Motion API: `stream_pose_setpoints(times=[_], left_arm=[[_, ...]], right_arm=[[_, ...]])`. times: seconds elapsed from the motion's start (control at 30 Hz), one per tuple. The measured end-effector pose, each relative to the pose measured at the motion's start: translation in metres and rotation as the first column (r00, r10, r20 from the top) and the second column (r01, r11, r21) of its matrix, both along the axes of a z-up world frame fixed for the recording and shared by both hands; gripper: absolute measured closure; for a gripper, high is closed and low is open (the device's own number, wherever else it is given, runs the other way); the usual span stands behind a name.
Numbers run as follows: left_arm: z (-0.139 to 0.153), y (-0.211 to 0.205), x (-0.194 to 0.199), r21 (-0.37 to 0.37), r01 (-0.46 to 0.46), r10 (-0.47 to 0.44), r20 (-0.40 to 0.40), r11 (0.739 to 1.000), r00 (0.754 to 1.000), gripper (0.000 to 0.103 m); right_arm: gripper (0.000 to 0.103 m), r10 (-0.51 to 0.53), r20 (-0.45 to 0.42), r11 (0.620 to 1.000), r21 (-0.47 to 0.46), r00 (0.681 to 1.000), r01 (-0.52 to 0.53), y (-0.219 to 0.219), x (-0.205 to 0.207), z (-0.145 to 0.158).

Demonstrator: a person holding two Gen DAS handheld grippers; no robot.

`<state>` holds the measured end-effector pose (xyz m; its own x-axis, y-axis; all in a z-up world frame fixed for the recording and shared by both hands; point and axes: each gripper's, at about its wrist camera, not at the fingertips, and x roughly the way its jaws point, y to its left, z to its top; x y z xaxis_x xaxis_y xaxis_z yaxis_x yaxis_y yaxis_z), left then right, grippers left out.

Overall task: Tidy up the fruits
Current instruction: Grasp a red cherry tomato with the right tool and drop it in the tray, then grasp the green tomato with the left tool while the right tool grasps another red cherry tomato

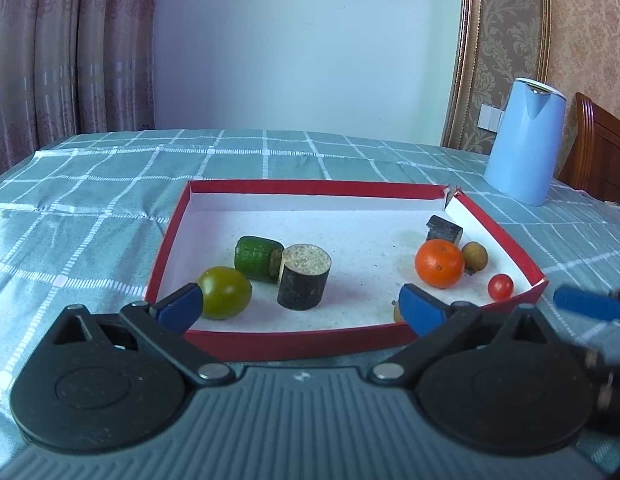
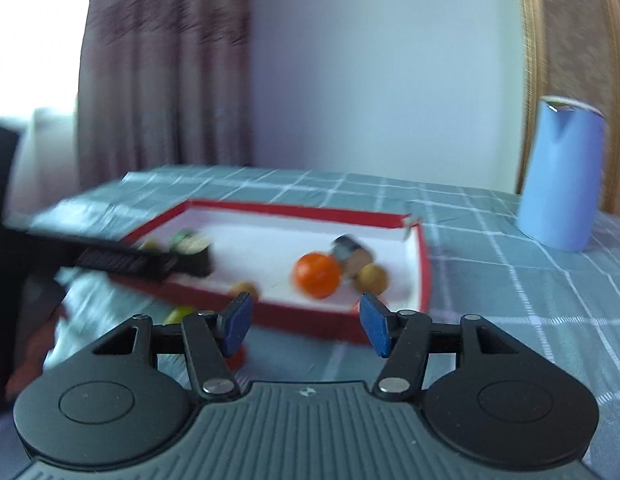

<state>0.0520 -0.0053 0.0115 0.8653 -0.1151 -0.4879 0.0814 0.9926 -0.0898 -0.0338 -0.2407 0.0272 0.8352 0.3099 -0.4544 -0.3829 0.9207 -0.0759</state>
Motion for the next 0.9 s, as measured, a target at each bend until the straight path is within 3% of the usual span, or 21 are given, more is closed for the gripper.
stream_pose_setpoints(times=[0.37, 0.63, 0.8, 0.87, 0.9], left_arm=[[0.0, 0.0, 0.0, 0.001, 0.0, 0.0, -0.002, 1.0, 1.0, 0.0], [-0.001, 0.0, 0.0, 0.001, 0.005, -0.005, -0.006, 1.0, 1.0, 0.0], [-0.001, -0.001, 0.0, 0.0, 0.006, -0.006, -0.008, 1.0, 1.0, 0.0], [-0.001, -0.001, 0.0, 0.001, 0.006, -0.006, -0.007, 1.0, 1.0, 0.0], [-0.001, -0.001, 0.0, 0.001, 0.005, -0.005, -0.006, 1.0, 1.0, 0.0]], right_arm=[[0.049, 0.066, -0.127, 0.996, -0.058, 0.99, -0.073, 0.034, 0.022, -0.016], [0.051, 0.077, -0.102, 0.992, -0.094, 0.992, -0.087, 0.042, 0.02, -0.016], [0.051, 0.09, -0.159, 0.99, -0.096, 0.983, -0.106, 0.045, 0.027, -0.02], [0.06, 0.082, -0.179, 0.991, -0.087, 0.98, -0.099, 0.045, 0.031, -0.021], [0.073, 0.089, -0.189, 0.992, -0.072, 0.978, -0.105, 0.044, 0.032, -0.021]])
